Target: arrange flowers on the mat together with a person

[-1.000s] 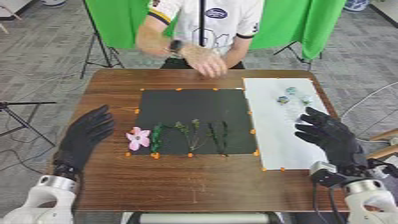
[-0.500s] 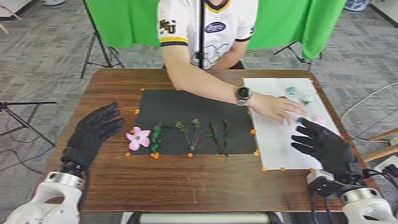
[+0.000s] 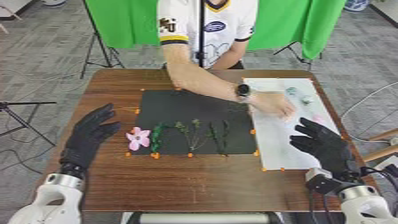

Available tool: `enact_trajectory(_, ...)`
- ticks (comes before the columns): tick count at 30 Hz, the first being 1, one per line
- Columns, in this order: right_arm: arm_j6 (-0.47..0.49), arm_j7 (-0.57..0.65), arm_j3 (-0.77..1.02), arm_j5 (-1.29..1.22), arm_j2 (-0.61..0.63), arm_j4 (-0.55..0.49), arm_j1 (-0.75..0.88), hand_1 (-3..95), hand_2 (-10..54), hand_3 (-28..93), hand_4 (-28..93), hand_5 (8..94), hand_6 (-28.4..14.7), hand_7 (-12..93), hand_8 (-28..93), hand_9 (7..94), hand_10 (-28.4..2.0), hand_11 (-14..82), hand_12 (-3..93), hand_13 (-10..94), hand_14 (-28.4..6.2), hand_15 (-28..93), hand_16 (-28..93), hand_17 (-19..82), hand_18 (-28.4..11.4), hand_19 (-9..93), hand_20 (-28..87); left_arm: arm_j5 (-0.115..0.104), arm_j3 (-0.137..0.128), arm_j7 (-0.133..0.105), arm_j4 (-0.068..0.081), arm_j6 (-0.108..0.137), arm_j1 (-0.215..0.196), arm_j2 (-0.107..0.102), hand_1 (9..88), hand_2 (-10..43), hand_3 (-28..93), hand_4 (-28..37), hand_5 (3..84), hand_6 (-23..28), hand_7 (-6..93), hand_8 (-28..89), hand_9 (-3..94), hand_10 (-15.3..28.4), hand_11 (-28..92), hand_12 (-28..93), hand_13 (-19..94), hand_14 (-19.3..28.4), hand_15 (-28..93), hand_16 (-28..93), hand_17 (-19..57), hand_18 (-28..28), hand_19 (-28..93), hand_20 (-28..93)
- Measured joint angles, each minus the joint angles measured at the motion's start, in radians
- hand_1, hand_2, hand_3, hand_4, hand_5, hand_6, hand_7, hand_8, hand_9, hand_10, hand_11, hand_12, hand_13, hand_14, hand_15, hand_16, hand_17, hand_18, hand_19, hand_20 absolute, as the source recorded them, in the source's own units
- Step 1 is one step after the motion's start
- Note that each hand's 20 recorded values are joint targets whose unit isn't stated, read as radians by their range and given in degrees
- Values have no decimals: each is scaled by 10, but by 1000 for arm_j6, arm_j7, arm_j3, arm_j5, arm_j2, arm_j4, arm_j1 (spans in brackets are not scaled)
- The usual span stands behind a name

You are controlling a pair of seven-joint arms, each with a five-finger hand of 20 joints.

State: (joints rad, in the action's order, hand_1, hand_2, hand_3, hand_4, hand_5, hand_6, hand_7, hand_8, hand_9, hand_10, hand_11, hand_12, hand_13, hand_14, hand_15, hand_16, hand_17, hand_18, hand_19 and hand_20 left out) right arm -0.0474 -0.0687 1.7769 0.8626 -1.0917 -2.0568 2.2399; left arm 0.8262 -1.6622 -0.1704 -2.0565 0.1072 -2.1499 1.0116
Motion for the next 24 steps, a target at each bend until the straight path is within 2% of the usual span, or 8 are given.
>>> enact_trajectory(2, -16, -7, -8, -31, 0, -2, -1, 206, -17, 874, -265, 434, -45, 183, -112, 427, -134, 141, 211, 408, -117, 393, 198, 117, -204, 496, 265, -2, 13, -9, 4, 4, 4, 0, 264, -31, 696, -242, 320, 26, 242, -117, 256, 109, 288, 208, 263, 136, 570, -41, -47, 207, 523, 160)
enact_trajectory(6, -38, -19, -31, -20, 0, 1, -14, 207, -16, 875, -266, 434, -45, 185, -113, 428, -134, 142, 209, 409, -117, 397, 193, 117, -204, 496, 265, -3, 14, -3, 11, -8, 15, -2, 262, -31, 696, -243, 321, 26, 242, -118, 275, 113, 288, 200, 267, 136, 564, -41, -48, 206, 517, 155)
enact_trajectory(10, -23, -18, -53, 63, -1, 15, -48, 208, -16, 874, -266, 434, -45, 186, -113, 427, -133, 142, 208, 408, -116, 397, 190, 117, -204, 494, 263, -13, -2, 0, 11, -16, 13, -11, 259, -32, 699, -244, 324, 26, 241, -117, 285, 114, 288, 194, 270, 138, 550, -42, -52, 207, 516, 152)
enact_trajectory(14, 12, 2, -59, 99, -7, 19, -79, 207, -14, 872, -267, 433, -44, 186, -114, 426, -134, 140, 208, 406, -117, 396, 189, 116, -205, 493, 262, -26, -34, -1, -3, -15, -16, -19, 258, -30, 699, -247, 326, 27, 241, -118, 287, 114, 289, 189, 272, 139, 538, -41, -54, 208, 516, 149)
enact_trajectory(17, 25, 13, -58, 98, -8, 17, -86, 206, -13, 872, -266, 434, -44, 185, -114, 427, -135, 139, 208, 406, -117, 395, 188, 115, -205, 492, 261, -28, -37, -1, -4, -15, -25, -20, 257, -30, 699, -247, 327, 27, 239, -118, 289, 114, 288, 186, 273, 139, 530, -40, -54, 207, 514, 146)
enact_trajectory(24, 21, 12, -49, 96, -14, 10, -74, 206, -13, 871, -265, 437, -45, 184, -113, 429, -134, 139, 209, 407, -117, 394, 188, 115, -205, 490, 261, -28, -34, 18, 0, -25, -14, -20, 256, -28, 697, -248, 331, 29, 237, -116, 304, 120, 298, 183, 275, 140, 521, -36, -56, 208, 511, 141)
